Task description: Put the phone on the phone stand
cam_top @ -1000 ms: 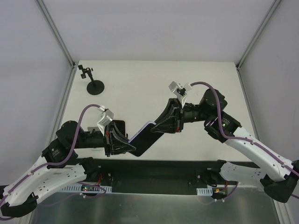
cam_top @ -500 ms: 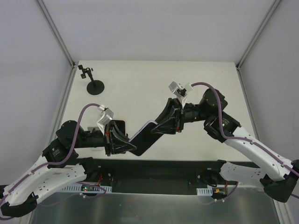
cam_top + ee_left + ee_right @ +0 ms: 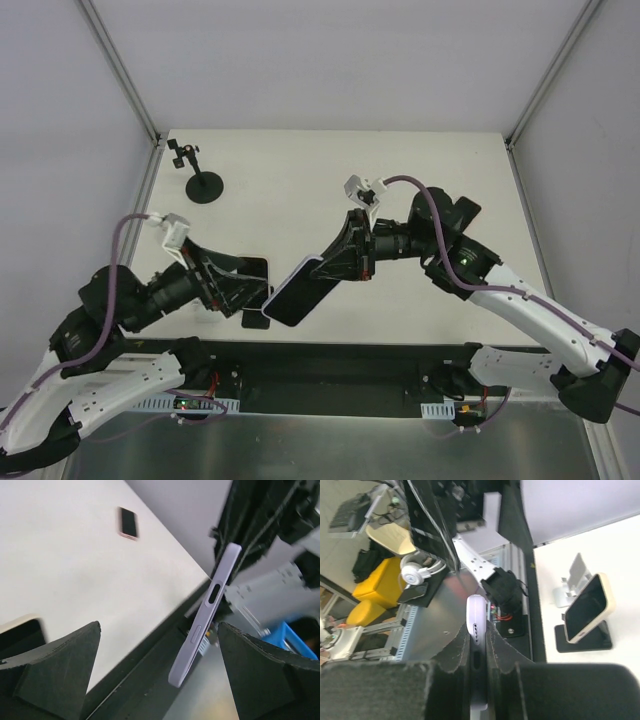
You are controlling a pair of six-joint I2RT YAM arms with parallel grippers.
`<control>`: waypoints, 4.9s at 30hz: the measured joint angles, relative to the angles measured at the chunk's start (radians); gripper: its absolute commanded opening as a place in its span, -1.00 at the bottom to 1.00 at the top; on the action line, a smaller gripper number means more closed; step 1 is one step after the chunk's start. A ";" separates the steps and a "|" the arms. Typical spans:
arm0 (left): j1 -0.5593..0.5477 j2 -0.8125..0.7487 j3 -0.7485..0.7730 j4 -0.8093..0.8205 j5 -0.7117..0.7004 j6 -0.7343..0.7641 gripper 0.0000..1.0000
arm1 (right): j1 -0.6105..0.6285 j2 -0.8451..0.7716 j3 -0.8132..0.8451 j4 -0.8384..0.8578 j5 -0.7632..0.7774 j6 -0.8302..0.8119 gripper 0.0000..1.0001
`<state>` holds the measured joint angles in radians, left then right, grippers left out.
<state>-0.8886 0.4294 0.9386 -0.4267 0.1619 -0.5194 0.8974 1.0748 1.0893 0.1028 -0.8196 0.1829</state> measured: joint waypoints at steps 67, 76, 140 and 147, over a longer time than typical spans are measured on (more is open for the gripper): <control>0.000 -0.214 0.393 -0.601 -0.450 0.075 0.98 | 0.327 1.299 1.342 -0.668 0.414 -0.805 -0.99; 0.000 -0.211 0.392 -0.600 -0.450 0.098 0.98 | 0.336 1.324 1.342 -0.665 0.406 -0.823 -0.92; 0.700 1.057 0.828 -0.439 -0.308 0.027 0.98 | 0.240 -0.229 -0.195 -0.541 1.210 -0.269 0.93; 1.144 1.095 0.668 -0.142 0.044 -0.186 0.99 | 0.232 -0.303 -0.270 -0.517 1.209 -0.293 0.93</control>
<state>0.2550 1.5246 1.6070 -0.5690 0.2062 -0.7055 1.1290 0.7723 0.8192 -0.4145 0.3893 -0.1104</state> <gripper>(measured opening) 0.992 0.967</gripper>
